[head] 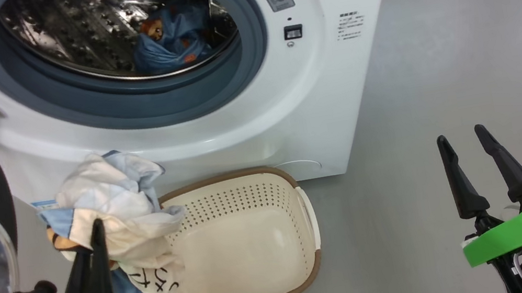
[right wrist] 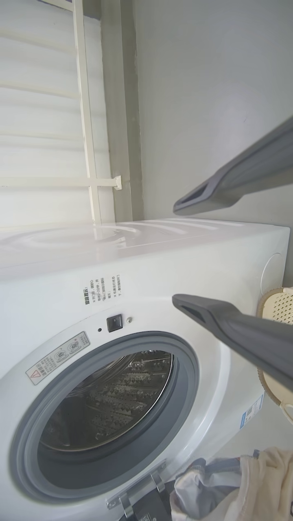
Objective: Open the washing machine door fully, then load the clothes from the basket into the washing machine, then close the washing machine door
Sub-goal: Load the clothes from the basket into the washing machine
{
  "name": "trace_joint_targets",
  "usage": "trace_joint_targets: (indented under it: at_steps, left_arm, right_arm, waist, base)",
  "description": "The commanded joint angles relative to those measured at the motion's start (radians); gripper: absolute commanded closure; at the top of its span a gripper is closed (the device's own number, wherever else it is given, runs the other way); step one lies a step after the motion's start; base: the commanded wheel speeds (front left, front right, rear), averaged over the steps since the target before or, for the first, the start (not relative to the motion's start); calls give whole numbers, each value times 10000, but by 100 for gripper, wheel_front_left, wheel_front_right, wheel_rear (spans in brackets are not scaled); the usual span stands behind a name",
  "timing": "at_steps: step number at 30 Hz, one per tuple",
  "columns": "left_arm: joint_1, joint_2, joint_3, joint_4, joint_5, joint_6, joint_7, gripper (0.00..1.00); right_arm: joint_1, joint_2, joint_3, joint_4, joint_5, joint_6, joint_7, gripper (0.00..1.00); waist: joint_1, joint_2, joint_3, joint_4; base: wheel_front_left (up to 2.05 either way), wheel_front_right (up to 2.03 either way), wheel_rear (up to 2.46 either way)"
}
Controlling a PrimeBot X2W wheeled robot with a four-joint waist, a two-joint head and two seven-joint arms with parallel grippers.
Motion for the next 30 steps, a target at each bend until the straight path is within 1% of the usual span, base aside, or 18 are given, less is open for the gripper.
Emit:
trace_joint_targets:
  at_steps: [1,8,16,24,30]
  left_arm:
    - [109,97,615,-536,294,8,-91,100]
    - [647,-187,1080,-1141,704,8,-91,100]
    - [725,-352,1271,-1315,756,8,-91,100]
    - [161,-320,1290,-1375,539,8,-91,100]
    - [-867,-179,1180,-1407,567,8,-91,100]
  right_arm:
    - [127,-139,181,-262,120,46,-80,0]
    - [202,-180,143,-276,129,46,-80,0]
    - [131,-177,161,-328,113,46,-80,0]
    - [-154,-66,192,-387,60,46,-80,0]
    - [-441,68,184,-437,10,46,-80,0]
  waist:
    - [0,0,-104,139]
    - [0,0,-144,286]
    - [0,0,53,246]
    - [0,0,584,27]
    - [0,0,1156,-107]
  base:
    - [0,0,0]
    - [0,0,0]
    - [0,0,0]
    - [0,0,0]
    - [0,0,0]
